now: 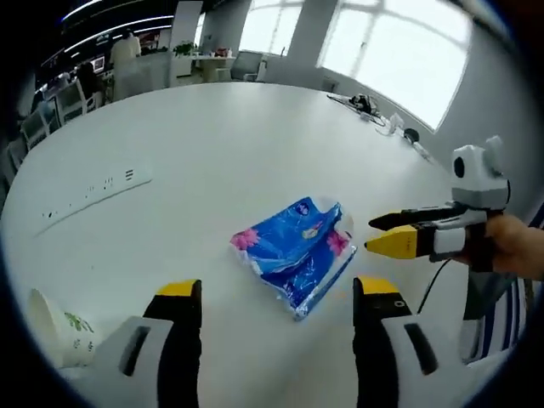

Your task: Arrange the tabletop items into an orderly group along one side of the table until the central work area is clear of visible clutter.

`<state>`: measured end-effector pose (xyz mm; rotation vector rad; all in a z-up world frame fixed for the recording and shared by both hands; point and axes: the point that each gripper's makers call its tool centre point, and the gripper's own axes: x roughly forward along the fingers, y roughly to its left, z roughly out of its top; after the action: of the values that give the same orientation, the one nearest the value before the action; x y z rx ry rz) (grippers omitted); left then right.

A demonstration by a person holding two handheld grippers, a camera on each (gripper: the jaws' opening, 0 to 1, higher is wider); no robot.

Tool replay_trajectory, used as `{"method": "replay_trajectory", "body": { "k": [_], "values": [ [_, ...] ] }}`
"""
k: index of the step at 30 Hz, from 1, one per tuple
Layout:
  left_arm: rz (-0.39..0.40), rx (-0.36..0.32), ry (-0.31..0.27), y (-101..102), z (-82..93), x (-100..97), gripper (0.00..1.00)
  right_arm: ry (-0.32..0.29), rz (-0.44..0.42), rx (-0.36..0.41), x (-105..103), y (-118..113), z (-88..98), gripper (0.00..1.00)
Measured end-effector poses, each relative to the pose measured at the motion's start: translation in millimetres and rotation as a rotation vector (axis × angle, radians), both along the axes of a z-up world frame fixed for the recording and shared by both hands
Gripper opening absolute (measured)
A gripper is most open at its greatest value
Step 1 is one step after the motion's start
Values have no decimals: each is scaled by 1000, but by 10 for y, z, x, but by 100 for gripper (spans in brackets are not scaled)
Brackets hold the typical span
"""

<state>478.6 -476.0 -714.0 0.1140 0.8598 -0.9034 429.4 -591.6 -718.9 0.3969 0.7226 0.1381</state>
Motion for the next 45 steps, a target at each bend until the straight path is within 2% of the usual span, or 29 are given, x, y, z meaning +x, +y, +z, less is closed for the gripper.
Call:
{"method": "replay_trajectory", "body": {
  "k": [5,10,13,16,21,27,32,34,36,42,45],
  "values": [
    [-16,-24,-2,83,95,-134,79,-12,1,24,-140,87,63,49],
    [-40,-28,-42,224,207,-250,79,-22,10,29,-284,177,112,49],
    [-26,-39,-31,294,230,-274,80,-18,-11,93,-337,251,119,49],
    [7,-62,-13,373,255,-276,83,-17,8,66,-367,296,134,49],
    [20,-72,-25,453,289,-283,85,-40,8,84,-375,363,229,51],
    [30,-103,-15,533,323,-417,89,-48,29,108,-475,469,301,53],
    [11,-84,-26,640,297,-555,89,-57,24,146,-617,542,302,54],
    [28,-88,-3,709,277,-601,89,-57,15,180,-668,580,300,55],
    [52,-105,27,756,259,-633,92,-55,13,182,-704,585,282,55],
    [96,-123,28,943,272,-720,95,-58,-30,208,-812,546,289,56],
    [130,-139,53,1060,245,-781,95,-65,-55,232,-876,550,301,57]
  ]
}}
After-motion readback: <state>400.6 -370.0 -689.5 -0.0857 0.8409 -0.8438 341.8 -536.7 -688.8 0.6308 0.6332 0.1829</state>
